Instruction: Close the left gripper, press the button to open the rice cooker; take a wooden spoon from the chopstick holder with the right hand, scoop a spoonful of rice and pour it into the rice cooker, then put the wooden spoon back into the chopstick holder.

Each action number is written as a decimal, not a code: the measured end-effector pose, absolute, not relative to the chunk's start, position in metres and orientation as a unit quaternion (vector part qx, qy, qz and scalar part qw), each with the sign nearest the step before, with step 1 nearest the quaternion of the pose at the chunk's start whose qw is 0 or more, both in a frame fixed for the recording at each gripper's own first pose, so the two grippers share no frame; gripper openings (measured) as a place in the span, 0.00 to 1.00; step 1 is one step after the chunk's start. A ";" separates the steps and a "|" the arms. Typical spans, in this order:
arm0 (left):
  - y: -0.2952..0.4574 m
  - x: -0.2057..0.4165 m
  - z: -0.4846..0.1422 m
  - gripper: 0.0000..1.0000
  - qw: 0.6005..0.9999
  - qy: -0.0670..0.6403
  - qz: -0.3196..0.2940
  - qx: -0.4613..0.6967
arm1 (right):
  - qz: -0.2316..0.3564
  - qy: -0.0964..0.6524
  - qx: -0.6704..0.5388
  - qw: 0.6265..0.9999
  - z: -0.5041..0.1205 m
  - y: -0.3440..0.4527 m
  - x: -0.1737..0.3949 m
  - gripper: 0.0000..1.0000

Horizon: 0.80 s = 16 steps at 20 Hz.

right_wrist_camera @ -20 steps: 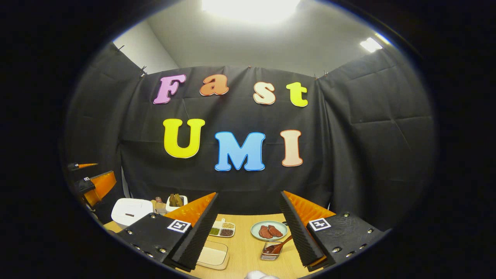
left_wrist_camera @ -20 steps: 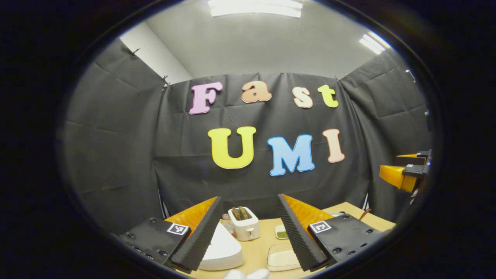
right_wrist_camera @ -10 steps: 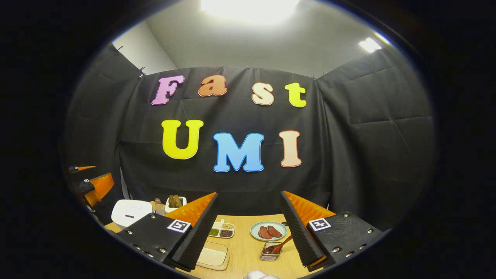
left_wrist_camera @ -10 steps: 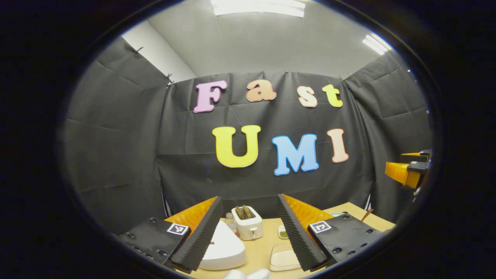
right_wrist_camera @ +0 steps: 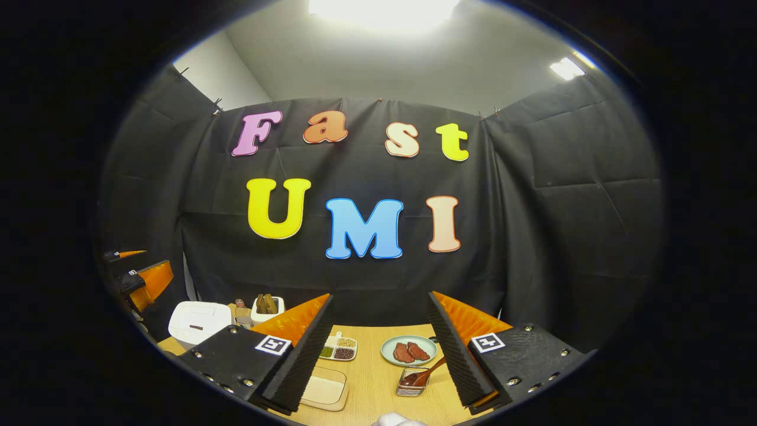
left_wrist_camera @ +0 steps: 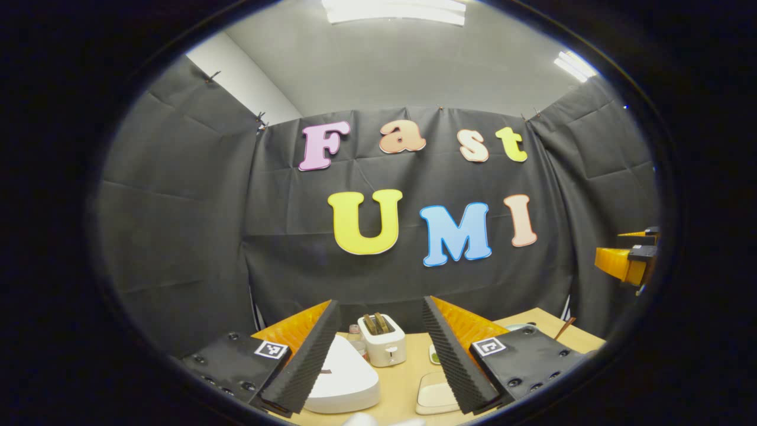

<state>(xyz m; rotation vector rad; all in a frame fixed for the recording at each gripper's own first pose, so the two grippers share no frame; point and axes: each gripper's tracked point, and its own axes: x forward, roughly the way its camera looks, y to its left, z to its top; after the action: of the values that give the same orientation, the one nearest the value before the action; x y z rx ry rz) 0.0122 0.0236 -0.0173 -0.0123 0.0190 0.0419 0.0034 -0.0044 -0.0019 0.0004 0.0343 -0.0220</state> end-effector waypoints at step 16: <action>0.130 0.104 -0.211 0.07 0.962 0.206 0.170 -0.049 | -0.024 0.060 -0.072 0.995 -0.016 -0.008 0.003 0.95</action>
<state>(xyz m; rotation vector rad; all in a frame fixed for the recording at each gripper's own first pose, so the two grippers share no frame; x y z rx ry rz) 0.1038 0.1302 -0.2105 -0.0997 0.4169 0.3448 0.0028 -0.0084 -0.0163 -0.1434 0.1203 -0.0486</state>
